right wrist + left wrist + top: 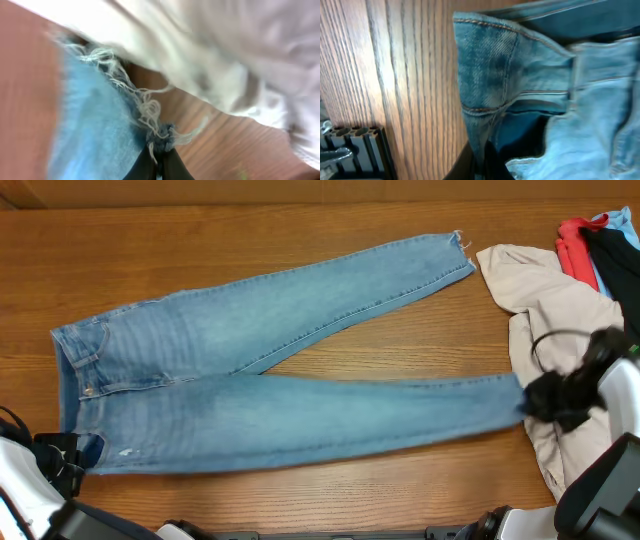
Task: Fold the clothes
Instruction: 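Fold the lower leg cuff up-right over the upper leg with the right gripper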
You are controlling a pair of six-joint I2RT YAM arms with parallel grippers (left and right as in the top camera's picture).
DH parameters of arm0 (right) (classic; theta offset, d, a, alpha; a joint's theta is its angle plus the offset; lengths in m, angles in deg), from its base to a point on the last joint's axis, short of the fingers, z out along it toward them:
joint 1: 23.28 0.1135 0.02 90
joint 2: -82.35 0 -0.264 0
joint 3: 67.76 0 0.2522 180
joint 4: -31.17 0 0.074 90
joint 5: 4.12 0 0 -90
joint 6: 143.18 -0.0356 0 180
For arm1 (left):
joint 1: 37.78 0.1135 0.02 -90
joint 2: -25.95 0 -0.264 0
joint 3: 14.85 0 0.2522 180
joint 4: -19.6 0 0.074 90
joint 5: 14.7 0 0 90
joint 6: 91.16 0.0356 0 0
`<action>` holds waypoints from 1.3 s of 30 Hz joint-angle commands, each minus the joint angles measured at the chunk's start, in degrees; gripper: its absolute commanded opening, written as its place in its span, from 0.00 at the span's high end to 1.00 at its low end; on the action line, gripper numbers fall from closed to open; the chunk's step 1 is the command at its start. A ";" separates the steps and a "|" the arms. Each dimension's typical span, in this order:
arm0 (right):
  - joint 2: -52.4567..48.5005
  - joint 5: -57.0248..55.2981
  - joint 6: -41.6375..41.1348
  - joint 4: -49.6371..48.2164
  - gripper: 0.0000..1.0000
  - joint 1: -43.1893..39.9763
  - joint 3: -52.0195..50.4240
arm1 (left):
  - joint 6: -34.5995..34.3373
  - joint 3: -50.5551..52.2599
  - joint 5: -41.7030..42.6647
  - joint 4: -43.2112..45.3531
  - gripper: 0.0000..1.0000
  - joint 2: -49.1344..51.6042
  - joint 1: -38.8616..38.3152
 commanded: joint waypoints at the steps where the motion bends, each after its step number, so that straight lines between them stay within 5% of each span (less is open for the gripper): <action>1: 0.24 -1.49 1.88 2.73 0.96 0.17 13.35 | 1.88 -1.60 0.72 0.50 0.96 -4.85 -0.07; 10: 0.22 -1.81 2.08 9.66 0.96 3.56 34.32 | 1.70 -5.44 7.43 3.23 0.96 -9.35 -0.07; 26: 0.20 -7.52 2.03 9.03 0.96 4.15 35.01 | 1.46 -22.12 0.09 -14.43 0.96 -10.19 0.00; 39: -2.14 -7.96 4.22 7.28 0.96 9.68 35.04 | 1.01 -20.09 -1.40 -13.22 0.96 -9.49 -0.42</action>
